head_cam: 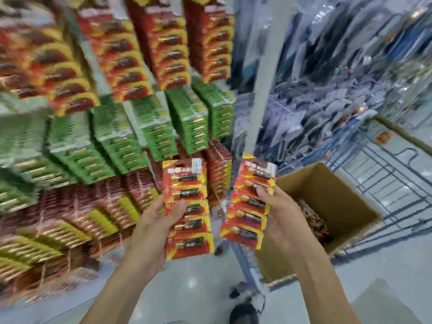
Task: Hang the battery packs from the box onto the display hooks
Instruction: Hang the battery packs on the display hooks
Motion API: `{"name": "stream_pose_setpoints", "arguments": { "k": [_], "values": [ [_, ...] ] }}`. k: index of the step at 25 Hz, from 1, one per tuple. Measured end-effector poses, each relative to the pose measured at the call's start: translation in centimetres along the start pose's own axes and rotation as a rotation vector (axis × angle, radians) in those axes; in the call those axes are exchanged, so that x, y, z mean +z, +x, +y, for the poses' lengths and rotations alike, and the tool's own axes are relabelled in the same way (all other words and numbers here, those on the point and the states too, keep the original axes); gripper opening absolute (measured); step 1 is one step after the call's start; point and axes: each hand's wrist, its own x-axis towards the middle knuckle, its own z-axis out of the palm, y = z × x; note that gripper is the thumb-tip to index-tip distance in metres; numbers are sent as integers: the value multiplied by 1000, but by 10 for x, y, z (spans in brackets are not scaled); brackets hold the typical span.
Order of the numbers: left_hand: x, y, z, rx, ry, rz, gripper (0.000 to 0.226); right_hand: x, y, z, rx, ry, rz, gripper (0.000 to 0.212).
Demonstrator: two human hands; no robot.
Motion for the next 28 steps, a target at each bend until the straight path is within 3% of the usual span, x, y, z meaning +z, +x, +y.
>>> {"name": "stream_pose_setpoints", "arguments": {
  "k": [5, 15, 19, 22, 28],
  "values": [
    [-104, -69, 36, 158, -87, 115, 37, 114, -3, 52, -11, -197, -99, 30],
    [-281, -157, 114, 397, -216, 543, 28, 350, 17, 126, 79, -375, -362, 37],
    [-335, -156, 141, 469, -261, 639, 28, 410, 40, 159, 112, -351, -452, 36],
    [-363, -147, 164, 479, -302, 721, 28, 446, 61, 176, 150, -348, -489, 47],
    [-411, -143, 194, 516, -342, 821, 26, 508, 91, 201, 206, -391, -560, 40]
  ]
}}
